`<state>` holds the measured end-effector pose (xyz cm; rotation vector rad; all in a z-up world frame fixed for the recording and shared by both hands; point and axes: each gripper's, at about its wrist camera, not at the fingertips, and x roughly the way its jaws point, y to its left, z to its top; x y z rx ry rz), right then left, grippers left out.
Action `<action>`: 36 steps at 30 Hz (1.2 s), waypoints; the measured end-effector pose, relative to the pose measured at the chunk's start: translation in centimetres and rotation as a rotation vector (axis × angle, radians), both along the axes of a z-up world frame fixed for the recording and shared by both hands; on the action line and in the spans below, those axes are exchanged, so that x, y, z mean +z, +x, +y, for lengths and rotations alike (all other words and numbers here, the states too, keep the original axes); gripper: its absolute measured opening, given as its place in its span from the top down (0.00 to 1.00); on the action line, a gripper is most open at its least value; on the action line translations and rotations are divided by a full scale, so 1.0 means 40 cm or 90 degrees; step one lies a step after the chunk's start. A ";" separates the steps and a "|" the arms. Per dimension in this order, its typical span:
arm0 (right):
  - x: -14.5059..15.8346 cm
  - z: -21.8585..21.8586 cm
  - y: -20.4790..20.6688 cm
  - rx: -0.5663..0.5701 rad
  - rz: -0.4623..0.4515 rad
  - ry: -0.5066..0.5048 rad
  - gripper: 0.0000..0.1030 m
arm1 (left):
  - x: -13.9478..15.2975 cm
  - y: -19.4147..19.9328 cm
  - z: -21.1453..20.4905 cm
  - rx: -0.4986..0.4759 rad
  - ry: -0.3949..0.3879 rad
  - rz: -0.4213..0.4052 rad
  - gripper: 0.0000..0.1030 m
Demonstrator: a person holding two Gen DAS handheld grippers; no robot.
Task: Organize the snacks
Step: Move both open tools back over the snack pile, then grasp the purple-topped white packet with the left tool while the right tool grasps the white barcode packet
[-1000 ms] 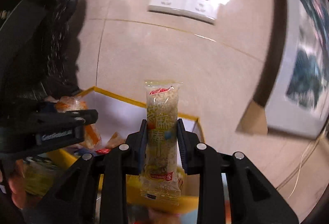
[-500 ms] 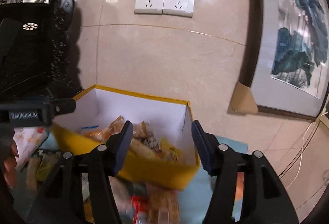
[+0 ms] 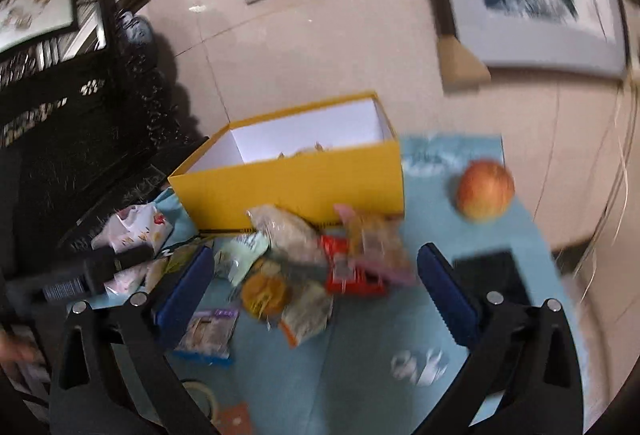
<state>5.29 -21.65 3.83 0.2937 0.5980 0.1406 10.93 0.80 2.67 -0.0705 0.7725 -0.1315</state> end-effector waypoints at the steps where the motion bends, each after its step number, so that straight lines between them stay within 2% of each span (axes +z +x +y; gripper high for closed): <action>1: -0.011 -0.006 -0.004 -0.003 0.008 0.014 0.01 | -0.022 -0.005 -0.010 -0.004 0.011 0.013 0.03; 5: -0.059 -0.038 -0.010 -0.021 0.034 0.054 0.01 | -0.094 -0.014 -0.055 -0.013 0.051 0.055 0.03; 9: -0.087 -0.063 0.008 -0.026 0.072 0.097 0.01 | -0.135 0.002 -0.080 -0.003 0.054 0.091 0.03; 12: -0.087 -0.073 0.006 -0.023 0.079 0.124 0.01 | -0.159 0.016 -0.094 0.006 0.049 0.108 0.04; 13: -0.084 -0.075 0.003 -0.024 0.074 0.126 0.01 | -0.171 0.023 -0.097 0.008 0.047 0.119 0.06; 14: -0.080 -0.076 0.000 -0.025 0.070 0.127 0.01 | -0.187 0.032 -0.099 0.010 0.044 0.136 0.13; 15: -0.076 -0.076 -0.003 -0.026 0.065 0.126 0.01 | -0.191 0.034 -0.103 0.014 0.054 0.131 0.13; 17: -0.076 -0.078 -0.005 -0.025 0.064 0.126 0.01 | -0.202 0.039 -0.111 0.008 0.060 0.134 0.34; 18: -0.078 -0.078 -0.004 -0.025 0.066 0.125 0.01 | -0.210 0.042 -0.111 0.011 0.064 0.138 0.36; 19: -0.081 -0.079 -0.002 -0.025 0.069 0.125 0.01 | -0.210 0.041 -0.108 0.013 0.068 0.130 0.43; 22: -0.095 -0.076 0.005 -0.024 0.083 0.116 0.01 | -0.195 0.027 -0.099 0.004 0.057 0.115 0.52; 26: -0.111 -0.052 0.016 -0.006 0.106 0.080 0.01 | -0.141 -0.031 -0.077 -0.009 0.044 0.047 0.53; 30: -0.129 0.012 0.021 0.019 0.114 -0.031 0.01 | -0.126 -0.048 -0.047 0.006 0.002 0.037 0.53; 32: -0.138 0.043 0.024 0.033 0.112 -0.073 0.01 | -0.133 -0.044 -0.038 0.009 0.002 0.034 0.53; 36: -0.149 0.074 0.060 0.029 0.125 -0.120 0.02 | -0.153 -0.030 -0.030 0.003 0.004 0.027 0.53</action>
